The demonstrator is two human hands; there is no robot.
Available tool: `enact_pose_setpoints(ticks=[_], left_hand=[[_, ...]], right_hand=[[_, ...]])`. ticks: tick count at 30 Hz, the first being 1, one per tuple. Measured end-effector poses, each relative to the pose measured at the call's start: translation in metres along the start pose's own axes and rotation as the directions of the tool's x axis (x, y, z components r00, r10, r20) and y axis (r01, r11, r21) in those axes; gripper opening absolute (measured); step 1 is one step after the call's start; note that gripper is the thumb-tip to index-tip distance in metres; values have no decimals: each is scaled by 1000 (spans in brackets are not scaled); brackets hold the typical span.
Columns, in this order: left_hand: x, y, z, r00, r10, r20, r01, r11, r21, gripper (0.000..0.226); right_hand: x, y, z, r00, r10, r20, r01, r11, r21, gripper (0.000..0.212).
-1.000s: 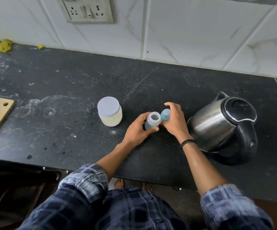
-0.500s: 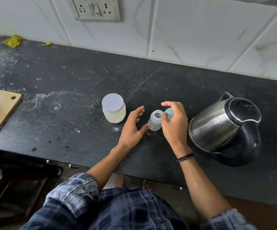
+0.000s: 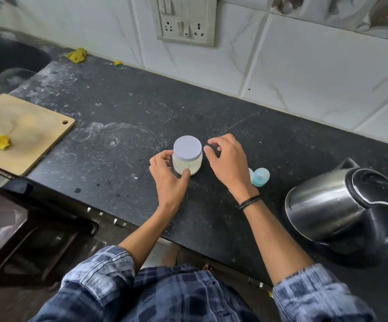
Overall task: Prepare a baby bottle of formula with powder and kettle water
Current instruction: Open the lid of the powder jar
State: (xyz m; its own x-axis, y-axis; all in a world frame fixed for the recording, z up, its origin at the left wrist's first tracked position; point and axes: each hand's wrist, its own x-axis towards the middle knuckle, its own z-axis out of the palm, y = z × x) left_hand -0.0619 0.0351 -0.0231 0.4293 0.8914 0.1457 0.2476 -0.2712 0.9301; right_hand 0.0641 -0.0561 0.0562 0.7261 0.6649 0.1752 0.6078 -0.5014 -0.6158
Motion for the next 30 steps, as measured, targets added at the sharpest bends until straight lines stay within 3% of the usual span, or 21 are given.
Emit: enact_pose_setpoints(ticks=[4,8,12,13,18,30], left_hand=[[12,-6,-6,982,-123,145,130,991,-37,97],[26,-7,-6,955,-135,264,136,991,14,111],[40,-3,-3,954,15,300,10,997,-80,64],[41,-4,-3,950,33,311,-3,995,-96,61],[42,-17,-9,940,-74,334,105,992,-74,68],[47,-24,-9,957,-36,289,58,996,-70,78]], right_hand=[[22,-19,15,980,-62,191,80,993,-88,63],[32,-34,41,937,-29,348,80,988,-132,94],[29,-33,62,948,-15,318,48,994,-97,83],[27,-32,65,954,-14,298,40,996,-82,80],[27,-27,70,957,-20,289,34,999,-42,70],[33,-18,70,928,-46,369,52,999,-7,61]])
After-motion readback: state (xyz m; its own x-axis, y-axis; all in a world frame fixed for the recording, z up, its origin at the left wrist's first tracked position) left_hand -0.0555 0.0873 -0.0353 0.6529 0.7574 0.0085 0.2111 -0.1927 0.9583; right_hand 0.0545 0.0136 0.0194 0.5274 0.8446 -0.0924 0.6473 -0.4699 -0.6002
